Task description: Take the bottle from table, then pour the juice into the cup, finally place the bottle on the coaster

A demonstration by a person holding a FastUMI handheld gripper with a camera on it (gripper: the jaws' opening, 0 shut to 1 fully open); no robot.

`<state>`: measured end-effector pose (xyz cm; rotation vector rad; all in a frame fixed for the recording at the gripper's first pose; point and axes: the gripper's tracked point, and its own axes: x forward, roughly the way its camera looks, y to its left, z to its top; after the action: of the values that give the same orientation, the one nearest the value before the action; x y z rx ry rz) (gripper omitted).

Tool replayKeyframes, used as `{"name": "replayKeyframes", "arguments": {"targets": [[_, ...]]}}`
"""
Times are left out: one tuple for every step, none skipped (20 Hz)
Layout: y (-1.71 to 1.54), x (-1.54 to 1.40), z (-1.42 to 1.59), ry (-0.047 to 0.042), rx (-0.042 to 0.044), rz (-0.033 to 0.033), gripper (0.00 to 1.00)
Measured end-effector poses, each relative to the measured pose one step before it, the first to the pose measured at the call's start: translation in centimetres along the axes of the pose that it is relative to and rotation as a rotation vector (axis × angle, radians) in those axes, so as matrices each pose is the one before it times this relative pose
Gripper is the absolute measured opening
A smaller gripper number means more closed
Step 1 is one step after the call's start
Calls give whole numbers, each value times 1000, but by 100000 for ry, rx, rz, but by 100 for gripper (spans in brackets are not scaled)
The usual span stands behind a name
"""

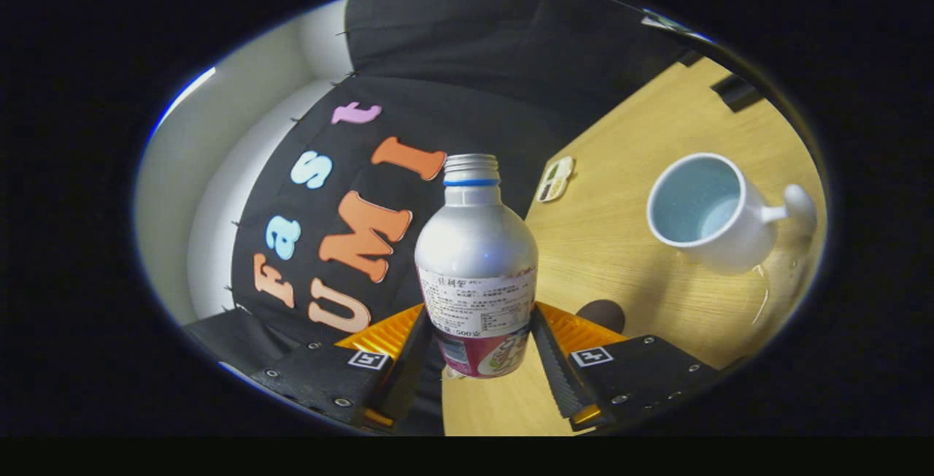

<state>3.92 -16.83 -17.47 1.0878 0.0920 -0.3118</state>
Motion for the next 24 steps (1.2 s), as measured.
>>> {"name": "replayKeyframes", "arguments": {"targets": [[494,222,-257,-48,-5880,1384,75],[424,257,-122,-109,-6652,1067,75],[372,317,-233,56,-7102,1091,75],[305,275,-50,-89,-7067,1132,75],[351,189,0,-162,-6847,1151,75],[83,247,140,-143,-7032,1398,75],[346,148,190,-412,-7351,930,75],[184,193,181,-345,-8030,1080,75],[139,36,-120,-198,-6709,639,76],[162,95,-18,-68,-5998,699,75],[190,228,-45,-172,-5548,564,76],[160,115,57,-315,-5381,553,75],[167,-9,-48,-292,-5125,420,75],[262,159,109,-280,-4848,563,75],[325,417,88,23,-4840,269,75],[271,403,156,325,-4730,426,75],[204,365,78,625,-4713,-186,75],[162,399,-261,1100,-4232,219,75],[-36,275,-633,1713,-3473,-546,76],[-78,169,-682,2139,-2462,95,75],[6,133,-876,2433,-1995,-244,75],[-85,190,-826,2594,-2161,-419,75],[127,333,-1056,2629,-1894,-266,75],[62,197,-758,2091,-1246,151,76]]}}
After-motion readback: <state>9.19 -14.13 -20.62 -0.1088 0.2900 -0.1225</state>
